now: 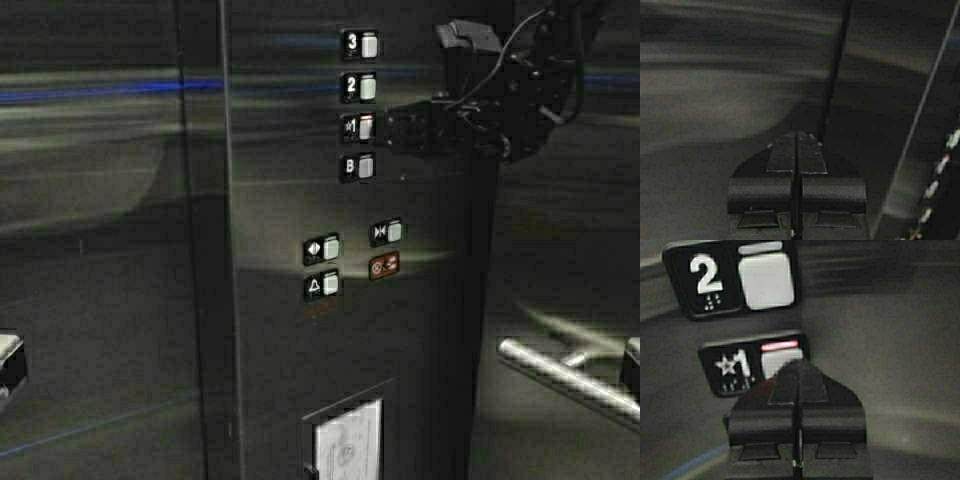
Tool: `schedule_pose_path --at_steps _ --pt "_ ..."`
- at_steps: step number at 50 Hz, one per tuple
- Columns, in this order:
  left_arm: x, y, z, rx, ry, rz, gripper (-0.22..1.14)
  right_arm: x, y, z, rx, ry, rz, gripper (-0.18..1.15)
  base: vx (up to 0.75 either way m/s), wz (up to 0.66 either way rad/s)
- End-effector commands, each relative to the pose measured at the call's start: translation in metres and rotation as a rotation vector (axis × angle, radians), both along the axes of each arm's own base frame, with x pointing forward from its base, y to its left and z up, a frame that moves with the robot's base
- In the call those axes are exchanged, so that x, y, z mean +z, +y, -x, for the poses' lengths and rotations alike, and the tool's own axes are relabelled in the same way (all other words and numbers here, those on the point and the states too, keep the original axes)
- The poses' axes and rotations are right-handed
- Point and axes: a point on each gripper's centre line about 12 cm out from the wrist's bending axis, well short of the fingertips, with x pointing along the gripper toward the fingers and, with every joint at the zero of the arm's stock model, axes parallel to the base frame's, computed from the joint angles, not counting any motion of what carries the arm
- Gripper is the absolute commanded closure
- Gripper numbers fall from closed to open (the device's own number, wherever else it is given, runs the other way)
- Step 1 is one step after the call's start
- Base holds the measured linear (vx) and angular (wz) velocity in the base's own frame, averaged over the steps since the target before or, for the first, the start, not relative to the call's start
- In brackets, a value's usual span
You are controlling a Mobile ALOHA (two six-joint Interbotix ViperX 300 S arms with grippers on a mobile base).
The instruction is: Navigate to elevator, push the call button, then enter the elevator
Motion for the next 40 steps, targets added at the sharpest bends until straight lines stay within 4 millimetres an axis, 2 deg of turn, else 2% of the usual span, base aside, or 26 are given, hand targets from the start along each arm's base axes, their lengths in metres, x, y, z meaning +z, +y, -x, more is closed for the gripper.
schedule_pose_path --at_steps 1,23,40 --pt "0.004 0.0 -0.002 -0.002 -0.008 0.01 0.89 0.032 -0.007 0.016 -0.011 -0.041 -0.015 0.92 0.0 0.0" --pt "0.005 0.0 -0.001 0.0 -0.012 0.026 0.89 0.085 -0.037 0.077 -0.073 -0.041 -0.007 0.92 -0.01 -0.03" --pt "0.009 0.0 -0.001 0.001 -0.023 0.034 0.89 0.129 -0.052 0.103 -0.134 0.012 0.071 0.92 -0.06 -0.05"
